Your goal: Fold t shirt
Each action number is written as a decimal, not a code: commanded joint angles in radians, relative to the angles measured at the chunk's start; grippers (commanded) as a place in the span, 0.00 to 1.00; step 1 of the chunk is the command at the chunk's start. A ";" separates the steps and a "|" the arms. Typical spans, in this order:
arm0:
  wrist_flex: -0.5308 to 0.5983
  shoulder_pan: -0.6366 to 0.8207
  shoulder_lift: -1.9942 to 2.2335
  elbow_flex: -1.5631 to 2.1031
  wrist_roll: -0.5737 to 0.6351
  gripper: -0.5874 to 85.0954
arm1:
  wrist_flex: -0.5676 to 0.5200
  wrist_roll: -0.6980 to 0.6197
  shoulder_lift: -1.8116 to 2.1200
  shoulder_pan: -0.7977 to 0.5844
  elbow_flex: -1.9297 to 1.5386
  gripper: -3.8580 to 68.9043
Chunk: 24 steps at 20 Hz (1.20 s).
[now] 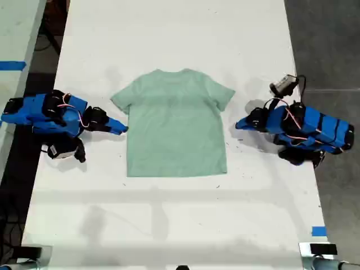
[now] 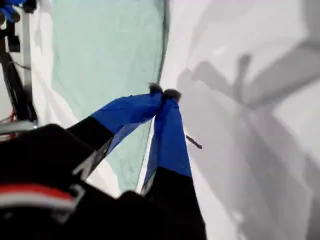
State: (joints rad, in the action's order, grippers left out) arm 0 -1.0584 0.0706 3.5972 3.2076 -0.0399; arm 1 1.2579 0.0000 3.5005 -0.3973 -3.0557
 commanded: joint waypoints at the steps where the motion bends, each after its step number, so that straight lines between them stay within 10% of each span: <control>1: -0.002 -0.015 0.009 0.009 0.002 0.14 | 0.005 0.020 0.011 0.046 -0.055 0.05; 15: -0.002 -0.015 0.009 0.009 0.002 0.14 | -0.098 -0.130 -0.032 0.074 -0.020 0.10; 24: -0.002 -0.015 0.009 0.009 0.002 0.14 | -0.072 -0.431 -1.002 -0.167 0.739 0.34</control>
State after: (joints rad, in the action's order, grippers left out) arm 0 -1.0584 0.0706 3.5972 3.2076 -0.0399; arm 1 1.1689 -0.3682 2.6016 -0.5123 -2.4789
